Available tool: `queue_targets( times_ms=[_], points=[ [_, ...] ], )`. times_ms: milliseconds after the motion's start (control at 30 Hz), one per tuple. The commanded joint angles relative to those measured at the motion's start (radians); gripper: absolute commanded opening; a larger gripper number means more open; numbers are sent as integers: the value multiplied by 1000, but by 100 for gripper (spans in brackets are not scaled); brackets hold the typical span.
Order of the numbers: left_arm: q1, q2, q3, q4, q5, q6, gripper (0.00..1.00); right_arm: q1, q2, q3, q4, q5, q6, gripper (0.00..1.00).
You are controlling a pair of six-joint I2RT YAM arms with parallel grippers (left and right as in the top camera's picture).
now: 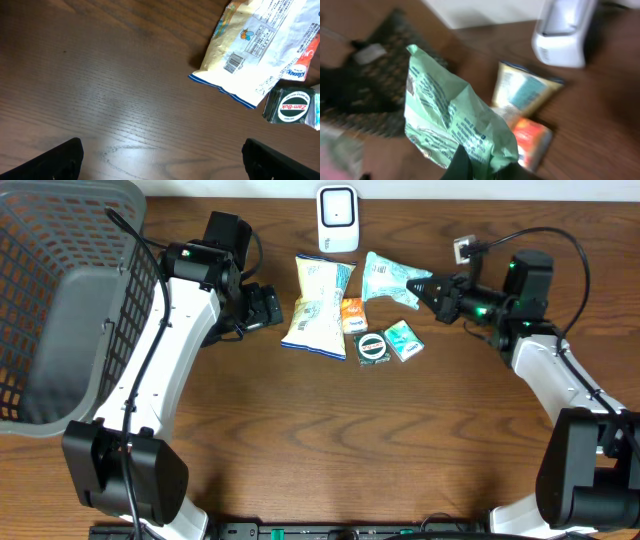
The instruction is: Scan the item barcode
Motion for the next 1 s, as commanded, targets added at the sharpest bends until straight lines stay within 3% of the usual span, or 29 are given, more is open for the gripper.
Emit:
queue_targets(
  times_ms=[0,300,500,567,733,967],
  points=[
    [2,4,-5,-3,-3,-13,100,23,-2,11,-42,222,-28,1],
    [2,4,-5,-3,-3,-13,100,35,-38,32,-113,512,-26,1],
    [2,4,-5,-3,-3,-13,100,64,-77,90,-318,780,-191,1],
    [2,4,-5,-3,-3,-13,100,87,-80,122,-400,965,-246,1],
    [2,4,-5,-3,-3,-13,100,125,-80,143,-452,1297,-322,1],
    [2,4,-5,-3,-3,-13,100,147,-68,143,-486,1524,-340,1]
  ],
)
